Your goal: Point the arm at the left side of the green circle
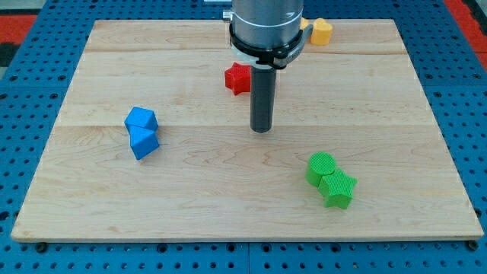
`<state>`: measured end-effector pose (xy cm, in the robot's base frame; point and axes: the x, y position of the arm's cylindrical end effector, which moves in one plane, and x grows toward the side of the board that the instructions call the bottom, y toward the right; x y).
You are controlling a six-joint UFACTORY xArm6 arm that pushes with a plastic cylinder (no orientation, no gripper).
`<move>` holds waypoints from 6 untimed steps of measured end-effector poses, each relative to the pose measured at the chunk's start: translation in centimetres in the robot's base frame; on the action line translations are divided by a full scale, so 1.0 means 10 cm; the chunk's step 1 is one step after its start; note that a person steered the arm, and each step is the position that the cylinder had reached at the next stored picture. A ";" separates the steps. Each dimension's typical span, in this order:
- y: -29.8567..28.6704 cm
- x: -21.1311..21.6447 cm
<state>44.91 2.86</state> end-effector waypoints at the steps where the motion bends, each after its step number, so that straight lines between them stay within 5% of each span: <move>1: 0.13 0.09; 6: 0.15 1.14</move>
